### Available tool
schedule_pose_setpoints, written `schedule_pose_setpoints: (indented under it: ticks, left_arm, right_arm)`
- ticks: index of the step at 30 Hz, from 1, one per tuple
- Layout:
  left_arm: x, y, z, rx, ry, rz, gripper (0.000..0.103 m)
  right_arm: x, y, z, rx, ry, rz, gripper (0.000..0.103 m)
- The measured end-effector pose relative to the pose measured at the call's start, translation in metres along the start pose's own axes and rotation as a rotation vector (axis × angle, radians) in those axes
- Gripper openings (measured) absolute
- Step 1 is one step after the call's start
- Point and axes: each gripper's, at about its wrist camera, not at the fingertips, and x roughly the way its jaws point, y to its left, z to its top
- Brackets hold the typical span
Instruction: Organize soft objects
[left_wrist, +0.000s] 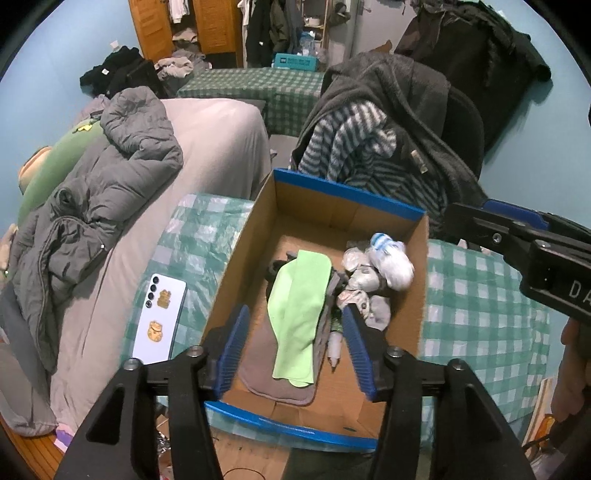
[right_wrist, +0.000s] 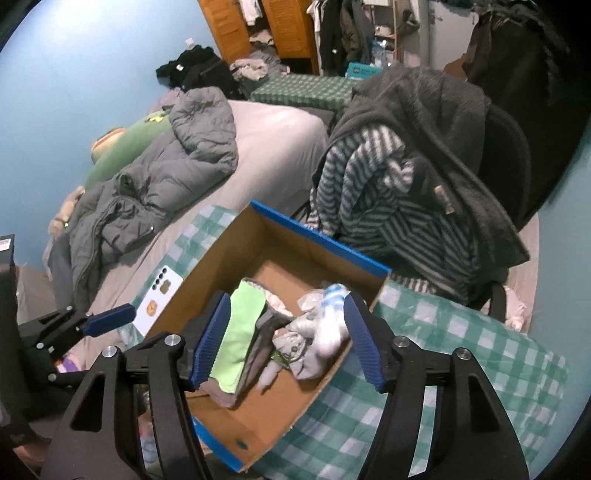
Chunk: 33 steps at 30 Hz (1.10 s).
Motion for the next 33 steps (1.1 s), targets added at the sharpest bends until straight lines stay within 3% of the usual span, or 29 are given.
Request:
schedule_pose_setpoints:
  ticks: [1,8,12,33]
  left_arm:
    - [-0.005,-0.001,0.0,-0.003,-0.011,0.003,0.065]
    - [-0.032,-0.014,0.0,0.017,-0.055,0.003,0.066]
    - [-0.046,-0.022,0.001,0.025,-0.086,0.009,0.08]
    - [-0.089,-0.075,0.004,0.069,-0.151,-0.025,0.08]
  right_arm:
    - [-0.006,-0.002,0.0,0.004,-0.008,-0.006,0.067]
    - [-0.041,-0.011,-0.001,0.027,-0.07,-0.05,0.073]
    - [-0.058,-0.016,-0.004,0.038,-0.097,-0.066,0.073]
    - [-0.126,-0.058,-0.019,0.094,-0.172,-0.141,0.074]
